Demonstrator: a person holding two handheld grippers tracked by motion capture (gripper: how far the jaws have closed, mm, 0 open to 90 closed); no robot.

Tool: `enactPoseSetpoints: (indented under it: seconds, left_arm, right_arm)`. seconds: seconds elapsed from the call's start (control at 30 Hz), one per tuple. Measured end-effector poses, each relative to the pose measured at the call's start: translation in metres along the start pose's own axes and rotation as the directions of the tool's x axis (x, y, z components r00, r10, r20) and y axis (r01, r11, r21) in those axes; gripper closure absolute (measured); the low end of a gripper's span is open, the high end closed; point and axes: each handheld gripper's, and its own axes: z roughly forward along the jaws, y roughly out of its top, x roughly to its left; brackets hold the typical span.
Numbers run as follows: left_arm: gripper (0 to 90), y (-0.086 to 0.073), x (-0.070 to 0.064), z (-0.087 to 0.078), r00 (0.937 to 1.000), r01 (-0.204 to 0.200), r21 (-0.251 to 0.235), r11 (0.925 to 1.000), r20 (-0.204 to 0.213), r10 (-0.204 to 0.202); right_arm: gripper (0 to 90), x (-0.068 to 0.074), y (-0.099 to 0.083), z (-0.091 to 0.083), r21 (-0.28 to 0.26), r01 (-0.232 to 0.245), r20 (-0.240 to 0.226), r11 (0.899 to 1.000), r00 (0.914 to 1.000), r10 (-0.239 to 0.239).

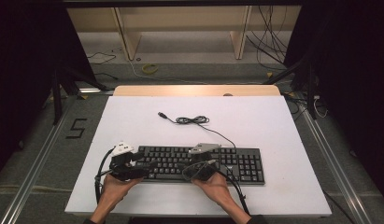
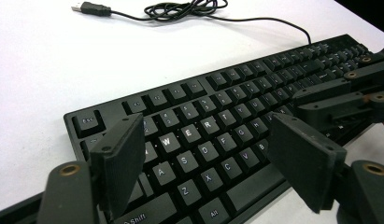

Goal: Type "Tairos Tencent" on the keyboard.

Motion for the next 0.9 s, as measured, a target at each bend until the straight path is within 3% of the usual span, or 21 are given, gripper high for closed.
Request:
enactPoseSetpoints:
  seconds: [0.23, 0.4, 0.73, 0.9]
  left_arm:
    - [27.7, 0.0, 0.0, 0.001, 1.0, -0.01, 0.006, 0.9999, 0.002, 0.01]
    - [33.5, 0.001, -0.002, 0.001, 0.9999, -0.012, 0.014, 0.9998, 0.008, 0.012]
    - [69.5, 0.0, -0.005, 0.004, 0.9976, -0.053, 0.062, 0.9967, 0.048, 0.05]
    - [82.0, -0.001, -0.008, 0.01, 0.9955, -0.078, 0.104, 0.9915, 0.063, 0.071]
  right_arm:
    - [64.0, -0.002, -0.002, -0.009, -0.017, -0.008, -0.016, 1.0, 0.9998, 0.007]
    - [55.5, -0.005, -0.005, -0.015, -0.028, -0.013, -0.026, 1.0, 0.9996, 0.012]
    - [44.8, -0.007, -0.009, -0.029, -0.062, -0.011, -0.023, 0.998, 0.9997, 0.01]
    - [42.3, -0.007, -0.012, -0.034, -0.072, -0.005, -0.023, 0.997, 0.9997, 0.003]
